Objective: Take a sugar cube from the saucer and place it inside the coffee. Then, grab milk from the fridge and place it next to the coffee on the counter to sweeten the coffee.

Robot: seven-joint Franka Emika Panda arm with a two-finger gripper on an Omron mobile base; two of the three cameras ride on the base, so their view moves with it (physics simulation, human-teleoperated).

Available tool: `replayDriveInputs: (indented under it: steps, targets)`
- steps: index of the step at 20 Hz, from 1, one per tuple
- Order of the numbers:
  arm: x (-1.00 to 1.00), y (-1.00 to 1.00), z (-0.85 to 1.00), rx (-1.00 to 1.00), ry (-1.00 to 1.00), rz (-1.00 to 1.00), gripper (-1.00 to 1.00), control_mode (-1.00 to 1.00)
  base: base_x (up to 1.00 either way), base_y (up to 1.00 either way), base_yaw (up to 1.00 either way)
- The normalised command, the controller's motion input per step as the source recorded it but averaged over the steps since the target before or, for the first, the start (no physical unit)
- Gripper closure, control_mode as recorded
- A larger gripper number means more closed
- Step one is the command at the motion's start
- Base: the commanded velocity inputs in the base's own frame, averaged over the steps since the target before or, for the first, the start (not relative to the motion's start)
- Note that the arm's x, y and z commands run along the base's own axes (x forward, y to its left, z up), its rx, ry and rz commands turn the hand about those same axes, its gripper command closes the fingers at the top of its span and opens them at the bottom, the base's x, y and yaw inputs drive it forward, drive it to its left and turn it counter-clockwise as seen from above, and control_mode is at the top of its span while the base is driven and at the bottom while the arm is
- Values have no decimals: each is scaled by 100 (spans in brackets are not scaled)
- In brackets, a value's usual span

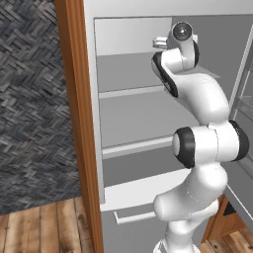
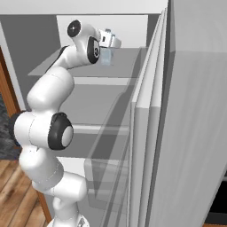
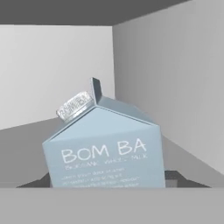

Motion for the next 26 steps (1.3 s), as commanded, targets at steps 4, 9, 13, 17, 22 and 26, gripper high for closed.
replayDriveInputs:
  steps: [4,9,13,17,22,26]
  targets:
    - [-71,13,-20,-11,-29,0,100,-100,0,0,0]
    - [-78,20,37,-1,-3,0,100,-100,0,0,0]
    - [-100,45,68,0,10,0,100,-100,0,0,0]
    - [-100,39,16,0,10,0,100,-100,0,0,0]
    - [-100,4,-26,0,3,0,100,-100,0,0,0]
    - [-100,1,-88,0,-2,0,100,-100,0,0,0]
